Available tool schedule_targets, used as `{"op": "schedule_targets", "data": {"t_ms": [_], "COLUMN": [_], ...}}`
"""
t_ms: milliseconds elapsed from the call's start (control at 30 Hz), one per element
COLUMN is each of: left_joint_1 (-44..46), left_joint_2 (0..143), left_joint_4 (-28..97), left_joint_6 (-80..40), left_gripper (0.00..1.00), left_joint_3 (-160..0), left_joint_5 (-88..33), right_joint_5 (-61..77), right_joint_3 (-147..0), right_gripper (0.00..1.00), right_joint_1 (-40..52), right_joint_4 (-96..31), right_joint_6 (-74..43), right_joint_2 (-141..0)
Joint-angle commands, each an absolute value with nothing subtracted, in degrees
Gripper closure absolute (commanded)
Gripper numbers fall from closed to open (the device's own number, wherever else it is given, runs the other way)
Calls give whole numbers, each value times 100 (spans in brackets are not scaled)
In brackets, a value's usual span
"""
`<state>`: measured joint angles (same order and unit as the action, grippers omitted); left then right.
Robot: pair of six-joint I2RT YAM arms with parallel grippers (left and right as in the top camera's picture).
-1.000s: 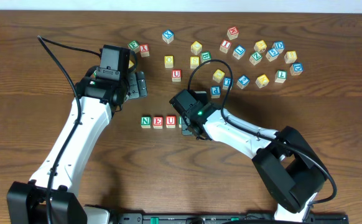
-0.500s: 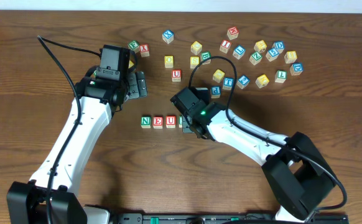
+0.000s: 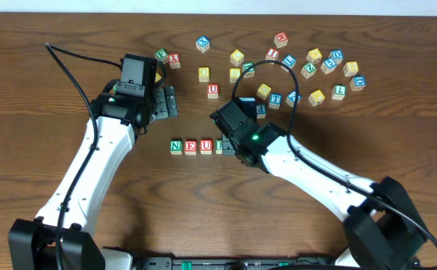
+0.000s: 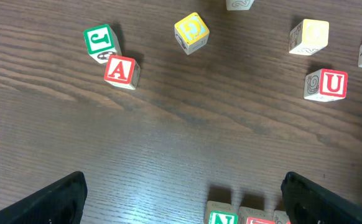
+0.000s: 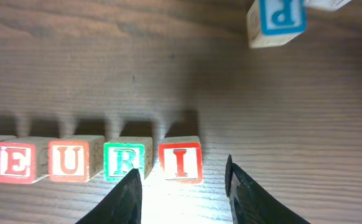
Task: Spell out NEURIPS
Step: 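Raise the right gripper and move it over the blue P block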
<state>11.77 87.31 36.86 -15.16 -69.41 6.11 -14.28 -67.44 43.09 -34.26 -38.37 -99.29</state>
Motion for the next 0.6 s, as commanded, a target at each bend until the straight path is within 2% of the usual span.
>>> {"op": "schedule_targets", "data": {"t_ms": [0, 567], "left_joint_1": [1164, 1164], "left_joint_2": [8626, 8626], "left_joint_4": [3688, 3691], "left_joint_6": [-1503, -1503], "left_gripper": [2, 2], "left_joint_3": [-7118, -7116], "left_joint_5": [620, 620], "right_joint_5": [-1813, -3057], "right_joint_3": [-6858, -6858], "right_gripper": [61, 62], "right_joint_1": [4344, 4344], "right_joint_4": [-3472, -3566], "right_joint_6": [-3758, -3061], "right_joint_2": [-9594, -9258]}}
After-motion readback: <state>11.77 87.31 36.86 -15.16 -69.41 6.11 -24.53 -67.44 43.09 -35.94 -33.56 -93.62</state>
